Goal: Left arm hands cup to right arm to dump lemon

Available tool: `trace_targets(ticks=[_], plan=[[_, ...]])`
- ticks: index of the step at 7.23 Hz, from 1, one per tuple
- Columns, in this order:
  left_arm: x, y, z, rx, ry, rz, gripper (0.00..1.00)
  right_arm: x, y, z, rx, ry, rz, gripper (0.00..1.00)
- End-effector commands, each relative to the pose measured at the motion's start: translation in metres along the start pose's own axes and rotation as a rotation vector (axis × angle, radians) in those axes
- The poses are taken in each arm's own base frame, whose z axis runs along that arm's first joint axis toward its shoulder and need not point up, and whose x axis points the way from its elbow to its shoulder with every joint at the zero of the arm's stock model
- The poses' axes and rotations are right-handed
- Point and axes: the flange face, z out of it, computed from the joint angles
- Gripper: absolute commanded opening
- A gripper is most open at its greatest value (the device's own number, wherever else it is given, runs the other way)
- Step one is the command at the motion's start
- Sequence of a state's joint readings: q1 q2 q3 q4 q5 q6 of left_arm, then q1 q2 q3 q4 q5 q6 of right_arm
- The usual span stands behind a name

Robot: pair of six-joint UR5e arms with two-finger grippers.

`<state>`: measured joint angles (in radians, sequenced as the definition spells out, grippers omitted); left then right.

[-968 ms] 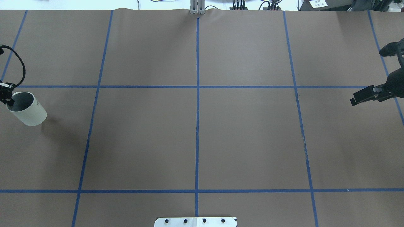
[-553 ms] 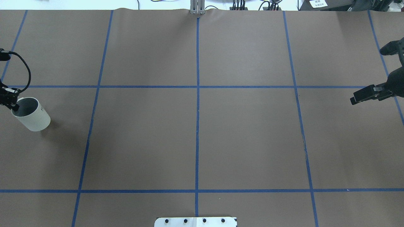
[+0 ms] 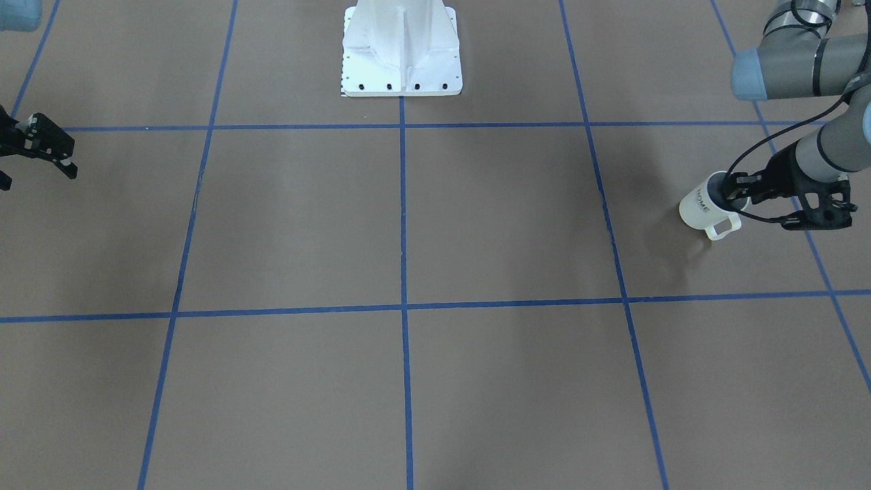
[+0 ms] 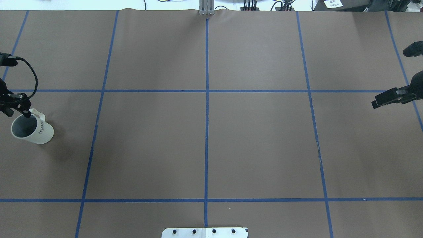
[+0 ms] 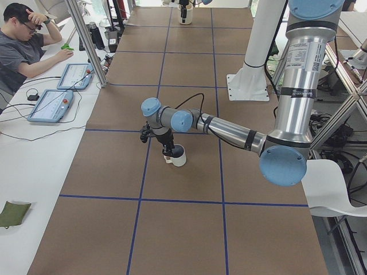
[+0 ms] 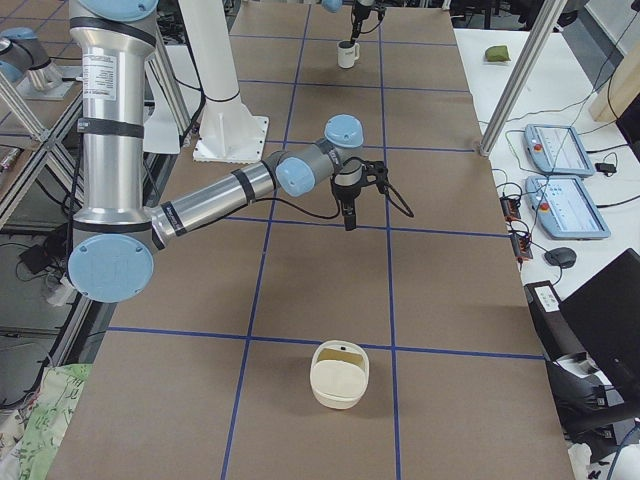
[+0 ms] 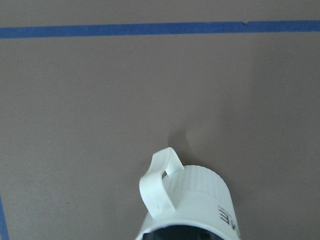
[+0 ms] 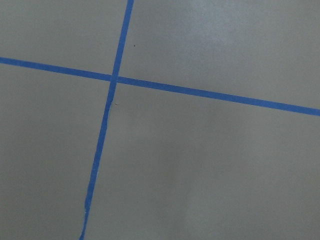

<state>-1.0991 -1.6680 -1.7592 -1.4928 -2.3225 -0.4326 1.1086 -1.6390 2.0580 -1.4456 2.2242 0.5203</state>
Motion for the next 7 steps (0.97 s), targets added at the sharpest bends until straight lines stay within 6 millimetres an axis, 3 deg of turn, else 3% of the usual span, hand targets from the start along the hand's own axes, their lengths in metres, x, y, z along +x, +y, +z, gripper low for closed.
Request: trace_targets(ticks=[1,2,3,4,5,6,7], plan=[[0.015,0.005,-0.037,0.076,0.021,0.044,1.0,0.041,0.014,-0.002,-0.011,0.035,-0.105,1.0],[-0.007,-0.005,-0.078,0.154,0.026,0.074,1.0,0.075,0.018,-0.005,-0.012,0.056,-0.158,1.0],[-0.036,-0.011,-0.102,0.195,0.009,0.166,1.0,0.117,0.021,-0.008,-0.013,0.072,-0.151,1.0],[-0.079,-0.015,-0.117,0.221,-0.011,0.19,1.0,0.154,0.033,-0.011,-0.019,0.088,-0.135,1.0],[-0.113,-0.012,-0.124,0.233,-0.015,0.157,1.0,0.189,0.042,-0.014,-0.02,0.049,-0.101,1.0],[-0.165,-0.014,-0.132,0.251,-0.049,0.097,1.0,0.217,0.052,-0.016,-0.017,0.003,-0.084,1.0],[-0.208,-0.015,-0.126,0.229,-0.082,0.152,1.0,0.236,0.068,-0.015,-0.025,0.004,-0.106,1.0]])
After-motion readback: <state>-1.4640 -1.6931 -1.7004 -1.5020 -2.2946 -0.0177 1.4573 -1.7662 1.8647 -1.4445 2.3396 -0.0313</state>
